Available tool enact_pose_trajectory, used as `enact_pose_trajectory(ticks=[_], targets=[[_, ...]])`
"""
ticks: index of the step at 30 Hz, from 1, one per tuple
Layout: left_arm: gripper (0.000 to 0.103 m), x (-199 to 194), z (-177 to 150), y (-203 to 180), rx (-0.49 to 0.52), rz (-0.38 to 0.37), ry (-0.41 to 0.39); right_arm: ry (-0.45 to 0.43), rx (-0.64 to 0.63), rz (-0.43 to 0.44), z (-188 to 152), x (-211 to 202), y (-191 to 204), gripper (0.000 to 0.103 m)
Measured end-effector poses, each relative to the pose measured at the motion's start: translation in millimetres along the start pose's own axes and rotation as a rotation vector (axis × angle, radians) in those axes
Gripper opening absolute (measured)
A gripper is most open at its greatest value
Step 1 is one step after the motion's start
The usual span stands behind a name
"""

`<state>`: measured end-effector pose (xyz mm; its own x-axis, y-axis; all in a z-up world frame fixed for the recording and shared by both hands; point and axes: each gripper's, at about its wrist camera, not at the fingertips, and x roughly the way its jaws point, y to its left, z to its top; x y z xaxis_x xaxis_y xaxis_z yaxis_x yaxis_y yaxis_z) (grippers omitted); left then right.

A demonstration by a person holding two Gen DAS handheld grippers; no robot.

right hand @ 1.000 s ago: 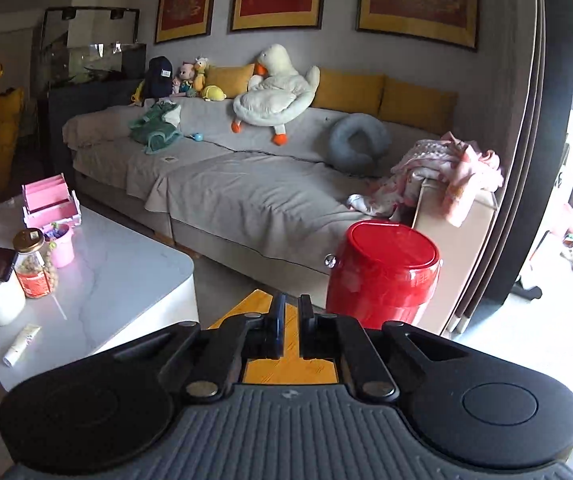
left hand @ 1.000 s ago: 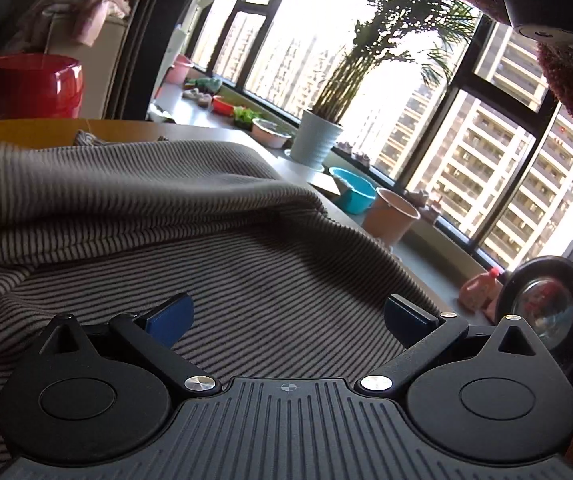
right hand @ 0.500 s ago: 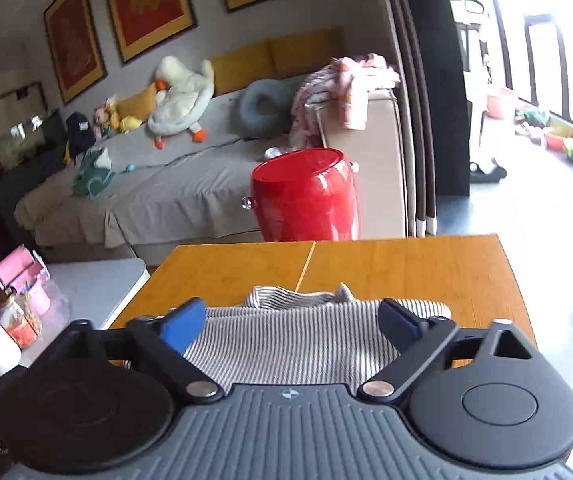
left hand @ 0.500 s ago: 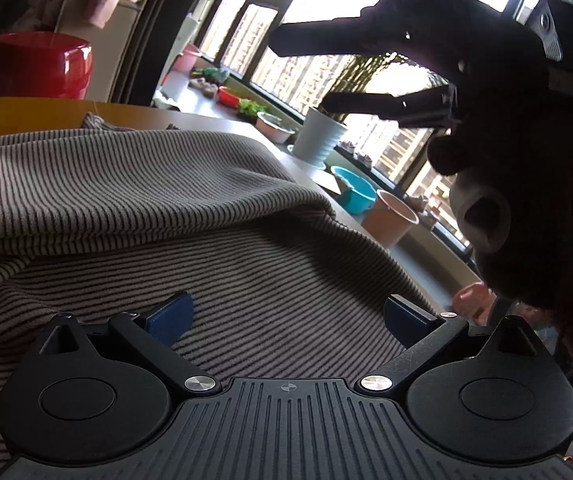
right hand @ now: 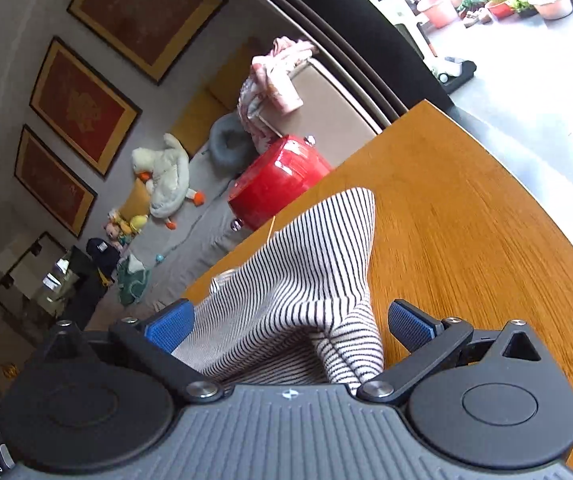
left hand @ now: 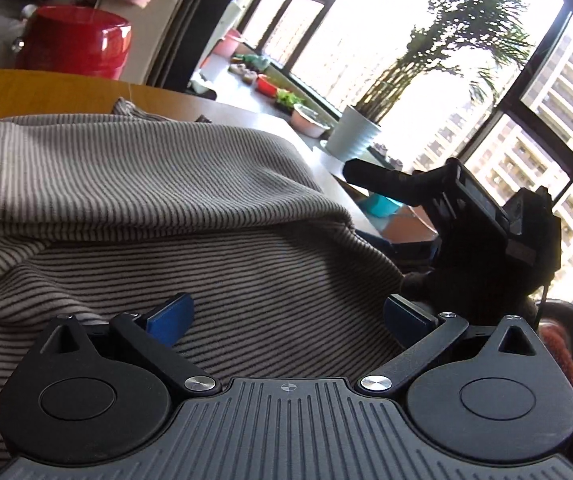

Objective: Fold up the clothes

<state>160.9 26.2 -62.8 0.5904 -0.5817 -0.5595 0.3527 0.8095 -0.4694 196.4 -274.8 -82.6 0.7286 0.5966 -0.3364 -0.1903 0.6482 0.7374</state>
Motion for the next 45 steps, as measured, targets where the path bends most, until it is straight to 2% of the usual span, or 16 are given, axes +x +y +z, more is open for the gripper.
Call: enact_pose_trajectory(ticks=[4, 7, 13, 16, 20, 23, 25, 29, 32, 34, 36, 37, 38, 40, 43, 45], targets=[[0.077, -41.7, 12.3, -10.6, 0.116, 0.155, -0.155, -0.015, 0.008, 0.002, -1.2, -1.5, -2.1, 0.103], [0.082, -61.2, 27.8, 0.6, 0.093, 0.331, -0.26, -0.04, -0.065, 0.008, -5.0, -3.5, 10.2, 0.103], [0.083, -33.6, 47.3, 48.3, -0.023, 0.426, -0.154, -0.102, -0.165, 0.043, -8.2, -11.8, 26.8, 0.103], [0.068, -19.6, 56.9, 72.1, -0.081, 0.472, -0.099, -0.106, -0.141, 0.043, -6.4, -12.3, 23.2, 0.103], [0.025, -21.9, 61.8, 44.1, 0.078, 0.513, -0.147, -0.099, -0.113, 0.043, -5.9, -11.0, 19.9, 0.103], [0.021, -30.9, 64.6, 12.5, 0.2, 0.483, -0.219, -0.097, -0.119, 0.043, -6.6, -10.3, 20.5, 0.103], [0.017, -32.7, 63.7, -2.7, 0.291, 0.518, -0.274, -0.095, -0.12, 0.042, -6.9, -9.6, 20.4, 0.103], [0.01, -25.2, 60.8, 21.7, 0.273, 0.624, -0.232, -0.094, -0.112, 0.038, -7.1, -9.2, 18.5, 0.103], [0.01, -22.6, 56.9, 53.9, 0.206, 0.687, -0.186, -0.09, -0.11, 0.036, -7.6, -8.6, 17.2, 0.103], [0.011, -37.3, 59.1, 73.5, 0.048, 0.587, -0.186, -0.086, -0.109, 0.033, -8.0, -7.8, 16.9, 0.103], [0.024, -57.5, 62.1, 88.8, -0.105, 0.434, -0.22, -0.082, -0.106, 0.032, -8.1, -6.7, 16.1, 0.103], [0.044, -67.7, 63.6, 96.4, -0.181, 0.357, -0.237, -0.079, -0.104, 0.032, -8.2, -6.3, 15.6, 0.103], [0.062, -71.6, 64.8, 97.8, -0.207, 0.322, -0.241, -0.077, -0.102, 0.031, -8.5, -6.0, 15.4, 0.103], [0.07, -66.7, 64.6, 98.0, -0.21, 0.322, -0.219, -0.076, -0.101, 0.03, -9.1, -6.0, 15.5, 0.103], [0.071, -50.3, 60.8, 100.9, -0.205, 0.358, -0.167, -0.074, -0.096, 0.029, -10.1, -6.3, 14.9, 0.103], [0.061, -39.3, 58.3, 102.9, -0.202, 0.382, -0.132, -0.068, -0.086, 0.029, -10.8, -5.7, 14.1, 0.103]])
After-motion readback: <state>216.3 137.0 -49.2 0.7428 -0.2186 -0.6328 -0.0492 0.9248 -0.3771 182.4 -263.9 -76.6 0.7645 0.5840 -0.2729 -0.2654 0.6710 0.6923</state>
